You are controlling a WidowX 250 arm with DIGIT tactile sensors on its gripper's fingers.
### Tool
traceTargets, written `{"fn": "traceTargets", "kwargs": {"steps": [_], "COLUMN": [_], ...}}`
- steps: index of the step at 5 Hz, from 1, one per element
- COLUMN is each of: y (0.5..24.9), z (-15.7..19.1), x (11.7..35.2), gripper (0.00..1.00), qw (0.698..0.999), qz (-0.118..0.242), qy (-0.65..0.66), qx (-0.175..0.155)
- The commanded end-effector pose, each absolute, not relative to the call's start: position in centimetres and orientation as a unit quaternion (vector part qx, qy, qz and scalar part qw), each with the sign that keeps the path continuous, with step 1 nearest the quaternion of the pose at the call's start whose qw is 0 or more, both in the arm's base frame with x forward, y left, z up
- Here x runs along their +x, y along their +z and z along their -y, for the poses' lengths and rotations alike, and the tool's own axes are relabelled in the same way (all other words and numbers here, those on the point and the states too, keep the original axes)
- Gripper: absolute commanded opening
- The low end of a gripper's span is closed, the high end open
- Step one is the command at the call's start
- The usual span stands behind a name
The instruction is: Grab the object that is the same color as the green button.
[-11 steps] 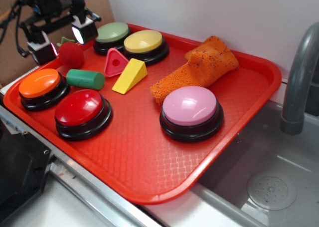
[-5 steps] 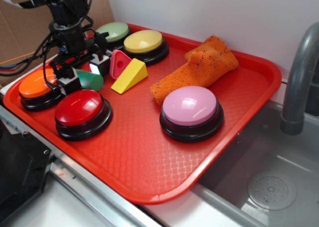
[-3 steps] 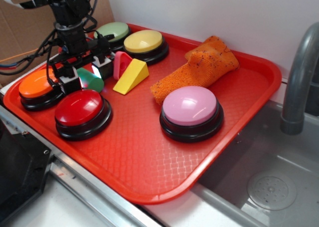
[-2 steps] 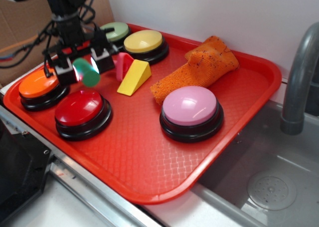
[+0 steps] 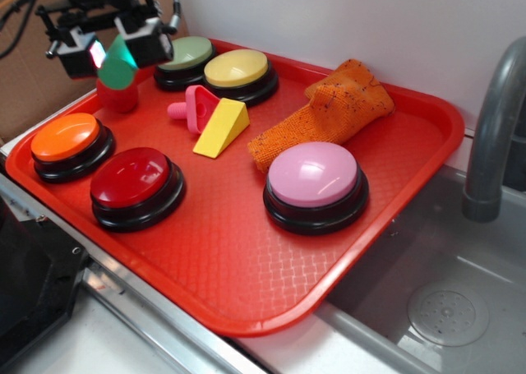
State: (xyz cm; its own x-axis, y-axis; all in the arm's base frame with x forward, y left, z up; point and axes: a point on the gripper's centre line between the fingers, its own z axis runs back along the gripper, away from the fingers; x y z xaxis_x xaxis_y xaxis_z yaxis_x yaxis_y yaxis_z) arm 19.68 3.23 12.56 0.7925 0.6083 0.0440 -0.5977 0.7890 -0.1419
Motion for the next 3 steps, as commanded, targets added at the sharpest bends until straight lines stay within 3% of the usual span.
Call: {"fn": "traceTargets", "kwargs": {"steps": [1,3], "y": [15.3,14.1], "z": [-1.3,-0.9], "x": [18.2,18.1], "gripper": [0.00,0.00], "qw": [0.990,0.991], "qz": [0.019,0.017], "qy": [0.119,0.094], "qx": [-0.072,-0.095]}}
